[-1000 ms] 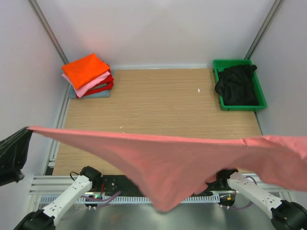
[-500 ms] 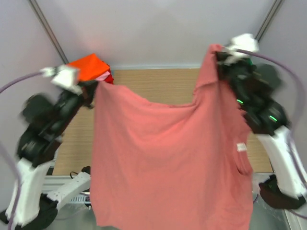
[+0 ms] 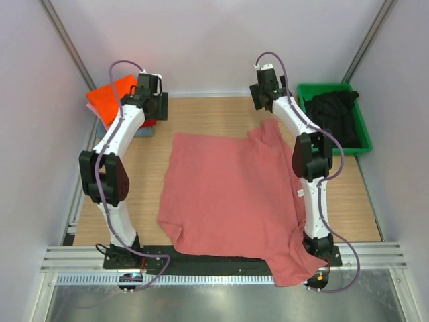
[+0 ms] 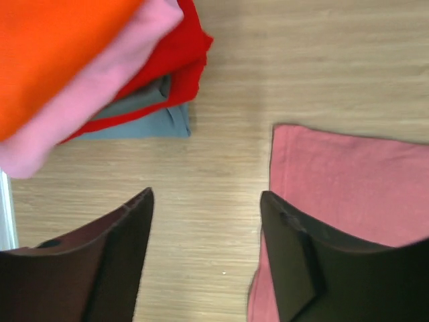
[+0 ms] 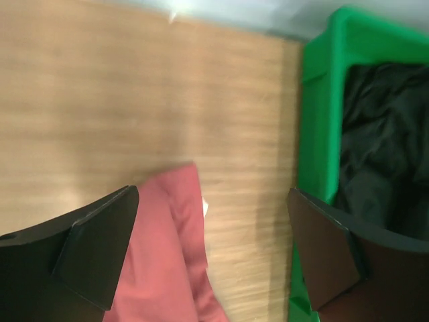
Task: Fold and stack the t-shirts
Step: Flatten the tshirt out
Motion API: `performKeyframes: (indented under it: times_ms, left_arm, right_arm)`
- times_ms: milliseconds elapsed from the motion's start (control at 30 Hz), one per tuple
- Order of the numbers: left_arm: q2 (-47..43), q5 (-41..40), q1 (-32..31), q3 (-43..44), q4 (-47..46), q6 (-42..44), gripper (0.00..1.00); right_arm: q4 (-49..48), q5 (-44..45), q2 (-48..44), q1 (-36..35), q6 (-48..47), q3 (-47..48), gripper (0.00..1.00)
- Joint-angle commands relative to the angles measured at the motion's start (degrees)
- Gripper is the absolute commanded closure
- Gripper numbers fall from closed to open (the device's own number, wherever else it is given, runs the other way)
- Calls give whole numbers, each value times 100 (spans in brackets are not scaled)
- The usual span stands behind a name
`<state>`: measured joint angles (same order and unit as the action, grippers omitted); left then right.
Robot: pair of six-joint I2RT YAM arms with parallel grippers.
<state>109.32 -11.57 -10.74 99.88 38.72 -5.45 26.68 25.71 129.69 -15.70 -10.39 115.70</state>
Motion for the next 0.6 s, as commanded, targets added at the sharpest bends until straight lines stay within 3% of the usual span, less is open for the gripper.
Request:
performKeyframes:
  times_ms: [0,67,167,333,433,567]
  left_arm:
    - [-779,-223,-94,560,189,-526,32]
    - [-1261,14,-191,149,84,-658,30]
    - [-1867,294,-358,-450,-57,-851,27]
    - [-2423,814,-595,-2101,-654,-1510,28]
    - [-2310,1122,-701,-2560,-1095,-1871,29]
    - [-1600,1386,-973,-2526,-1542,-2091,32]
  right_arm:
    - [504,680,-278,-108,423,1454,0]
    - [523,716,-626,-108,573,1246,0]
    - [277,690,-1521,-108,775,140,0]
    - [619,-399,-2377,-100,1644,-1382,0]
    - [769,-1172,-2615,-91,2102,-2076,0]
    - [576,-1630,-2598,-47,2384,-2727,0]
